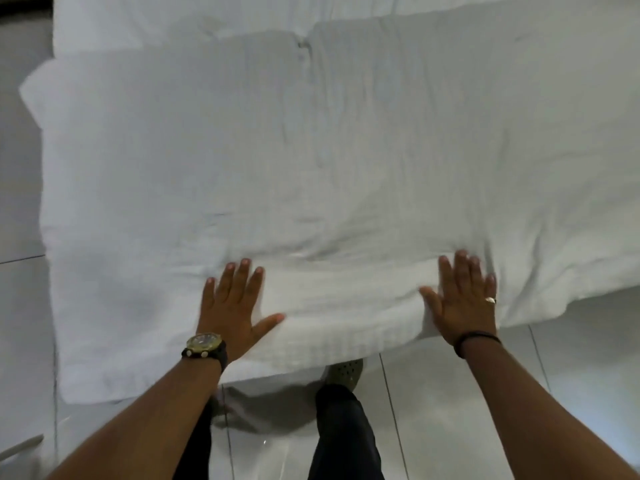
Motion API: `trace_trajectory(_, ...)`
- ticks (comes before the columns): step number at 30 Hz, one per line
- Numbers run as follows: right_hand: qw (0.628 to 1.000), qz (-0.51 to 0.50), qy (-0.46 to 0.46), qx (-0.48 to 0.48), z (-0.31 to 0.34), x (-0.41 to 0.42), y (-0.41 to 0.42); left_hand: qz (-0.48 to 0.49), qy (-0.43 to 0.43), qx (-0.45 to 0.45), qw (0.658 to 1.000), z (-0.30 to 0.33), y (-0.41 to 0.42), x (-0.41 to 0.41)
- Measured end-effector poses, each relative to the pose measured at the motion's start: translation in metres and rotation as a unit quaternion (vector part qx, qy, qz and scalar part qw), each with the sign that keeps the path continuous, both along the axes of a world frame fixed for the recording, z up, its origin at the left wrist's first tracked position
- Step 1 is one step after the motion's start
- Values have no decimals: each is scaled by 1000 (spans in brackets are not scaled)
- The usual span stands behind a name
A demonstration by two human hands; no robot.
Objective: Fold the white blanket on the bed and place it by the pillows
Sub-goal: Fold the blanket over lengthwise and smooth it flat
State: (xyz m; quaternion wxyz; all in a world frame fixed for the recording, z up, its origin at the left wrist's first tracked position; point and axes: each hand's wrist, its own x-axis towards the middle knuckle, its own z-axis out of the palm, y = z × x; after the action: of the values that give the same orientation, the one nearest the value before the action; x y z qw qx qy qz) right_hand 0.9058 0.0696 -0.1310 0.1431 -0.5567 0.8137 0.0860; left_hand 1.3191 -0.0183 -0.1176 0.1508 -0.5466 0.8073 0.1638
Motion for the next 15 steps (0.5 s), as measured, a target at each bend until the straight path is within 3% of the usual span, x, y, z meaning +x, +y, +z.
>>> trace_trajectory(2, 994, -111, 2, 22, 13, 40, -18, -29, 13, 13, 999, 2, -7, 27)
trace_trajectory(4, 991, -131, -7, -7, 24, 102, -40, -62, 35, 23, 997, 4, -13, 47)
trace_trajectory(7, 993, -8, -66, -95, 35, 239, -67, -95, 60, 34, 993, 8, -26, 92)
trace_trajectory(10, 982, 113, -121, -91, 27, 359, -94, -139, 74, 18, 987, 6, -52, 147)
trace_trajectory(12, 979, 143, -113, -93, 7, 384, -107, -206, 88, -9, 975, 2, -77, 176)
trace_trajectory(15, 996, 41, -25, -75, -23, 337, -100, -278, 103, -47, 954, -7, -106, 199)
